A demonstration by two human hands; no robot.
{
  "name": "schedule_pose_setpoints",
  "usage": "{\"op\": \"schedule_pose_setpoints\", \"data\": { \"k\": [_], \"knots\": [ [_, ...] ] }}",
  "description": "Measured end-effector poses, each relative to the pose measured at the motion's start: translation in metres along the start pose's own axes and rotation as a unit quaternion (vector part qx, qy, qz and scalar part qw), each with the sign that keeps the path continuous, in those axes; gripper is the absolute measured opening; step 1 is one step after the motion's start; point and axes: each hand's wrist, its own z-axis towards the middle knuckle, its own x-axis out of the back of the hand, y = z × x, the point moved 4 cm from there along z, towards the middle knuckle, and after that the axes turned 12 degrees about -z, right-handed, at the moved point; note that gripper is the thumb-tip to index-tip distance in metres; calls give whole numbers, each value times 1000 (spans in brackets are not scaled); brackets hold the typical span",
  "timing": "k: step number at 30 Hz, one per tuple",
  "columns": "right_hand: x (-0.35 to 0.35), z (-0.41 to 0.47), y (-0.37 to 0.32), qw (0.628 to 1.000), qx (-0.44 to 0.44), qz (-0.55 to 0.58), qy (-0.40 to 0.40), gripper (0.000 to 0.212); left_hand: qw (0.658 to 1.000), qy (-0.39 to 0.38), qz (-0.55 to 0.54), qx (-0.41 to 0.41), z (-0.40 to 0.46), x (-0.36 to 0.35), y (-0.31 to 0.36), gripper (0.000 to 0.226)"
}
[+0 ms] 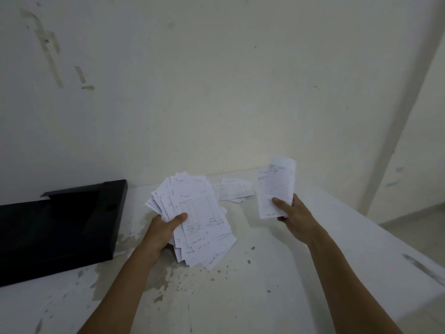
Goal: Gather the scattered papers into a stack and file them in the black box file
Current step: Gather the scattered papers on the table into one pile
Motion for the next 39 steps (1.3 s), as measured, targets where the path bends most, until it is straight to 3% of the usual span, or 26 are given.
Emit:
{"op": "schedule_pose_setpoints", "data": {
  "k": [5,9,15,21,27,33,39],
  "knots": [
    [-53,-24,-14,991,36,-43,-121,63,1000,-14,-5,-10,-7,-15,5,29],
    [-96,-30,-18,976,62,-172,-122,55,999,-33,-23,-17,-14,-26,11,26],
    [-135,-22,-6,939,85,-321,-86,114,999,-23,-16,-36,-18,-21,19,30],
    [-157,-34,-13,947,143,-252,-141,110,999,-12,-32,-36,-22,-10,19,29],
    [-171,-31,-2,938,157,-291,-109,118,999,-13,-15,-31,-22,-6,21,23],
    [-163,-34,-15,948,134,-254,-139,77,999,12,5,-40,-11,7,17,31],
    [-108,28,-2,915,56,-397,37,54,995,68,47,-57,15,33,12,37]
  ]
}}
